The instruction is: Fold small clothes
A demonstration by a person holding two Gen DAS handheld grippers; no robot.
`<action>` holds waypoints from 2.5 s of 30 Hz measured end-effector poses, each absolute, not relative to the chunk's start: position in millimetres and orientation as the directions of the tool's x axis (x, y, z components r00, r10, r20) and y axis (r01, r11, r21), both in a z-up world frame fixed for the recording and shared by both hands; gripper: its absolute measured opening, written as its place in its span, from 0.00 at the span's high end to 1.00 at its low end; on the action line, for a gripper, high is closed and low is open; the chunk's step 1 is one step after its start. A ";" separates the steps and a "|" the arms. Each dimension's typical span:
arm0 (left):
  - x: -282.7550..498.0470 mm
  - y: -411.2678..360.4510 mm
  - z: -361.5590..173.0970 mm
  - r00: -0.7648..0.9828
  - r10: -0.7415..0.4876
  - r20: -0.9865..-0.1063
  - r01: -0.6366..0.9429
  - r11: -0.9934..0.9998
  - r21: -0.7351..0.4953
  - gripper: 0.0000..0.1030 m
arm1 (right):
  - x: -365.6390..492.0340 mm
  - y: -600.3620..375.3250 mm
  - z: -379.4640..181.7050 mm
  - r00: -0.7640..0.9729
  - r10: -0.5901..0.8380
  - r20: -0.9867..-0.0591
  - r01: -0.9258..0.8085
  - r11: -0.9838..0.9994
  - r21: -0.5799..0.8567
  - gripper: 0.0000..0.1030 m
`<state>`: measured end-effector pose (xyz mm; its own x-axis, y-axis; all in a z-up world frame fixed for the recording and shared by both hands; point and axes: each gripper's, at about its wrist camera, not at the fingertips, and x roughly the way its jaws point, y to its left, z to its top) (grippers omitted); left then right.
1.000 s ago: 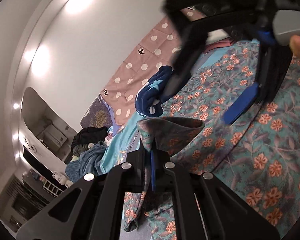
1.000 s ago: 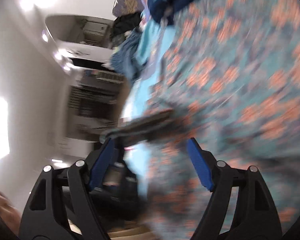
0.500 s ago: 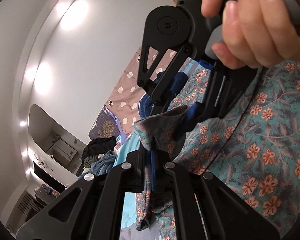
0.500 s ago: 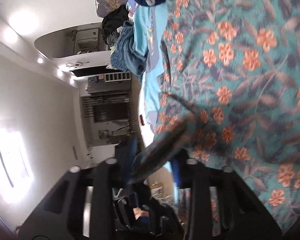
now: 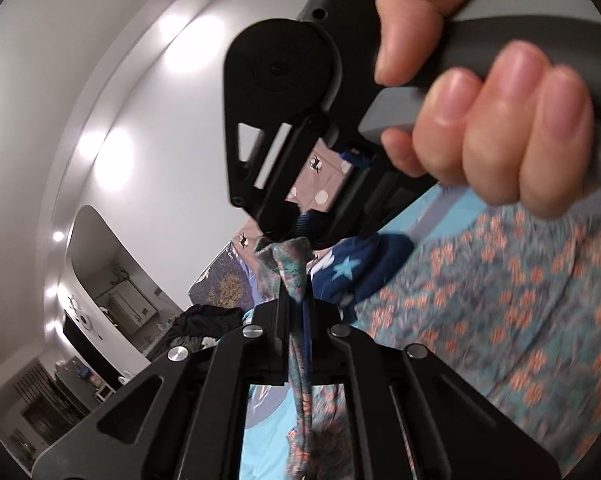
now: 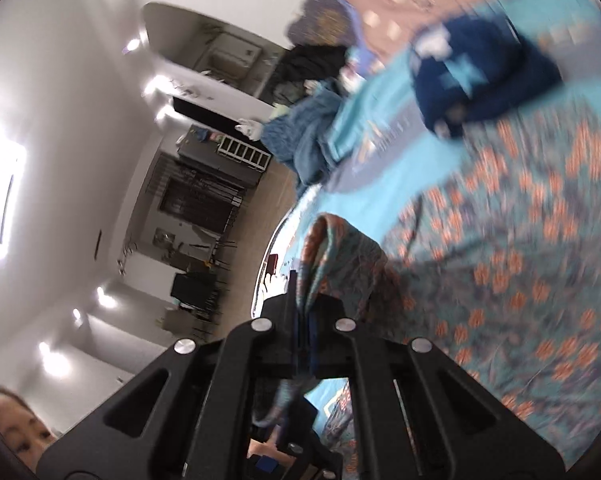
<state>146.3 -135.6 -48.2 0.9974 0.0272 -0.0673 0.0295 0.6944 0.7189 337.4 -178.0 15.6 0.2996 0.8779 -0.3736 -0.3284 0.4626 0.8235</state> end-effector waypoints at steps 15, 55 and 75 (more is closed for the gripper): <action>177.2 -213.4 -29.4 0.973 -0.144 -0.181 0.224 0.786 0.576 0.93 | 332.1 -274.4 24.6 0.416 0.831 -0.370 -0.332 0.518 0.788 0.97; 145.5 -252.6 -120.6 0.666 -0.368 -0.649 0.694 0.625 0.357 0.53 | 291.8 -370.0 -128.6 0.489 0.503 -0.713 -0.070 0.837 0.542 0.51; 294.6 13.4 -140.4 0.560 -0.311 -0.768 0.099 0.945 -0.311 0.30 | 266.1 -269.4 -149.3 0.542 0.275 -0.795 -0.204 0.960 0.193 0.47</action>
<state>294.6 13.4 -140.4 0.5597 -0.3111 -0.7681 0.0986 0.9453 -0.3111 266.1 -269.4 -149.3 0.5416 0.2746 -0.7945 -0.2040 0.9598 0.1926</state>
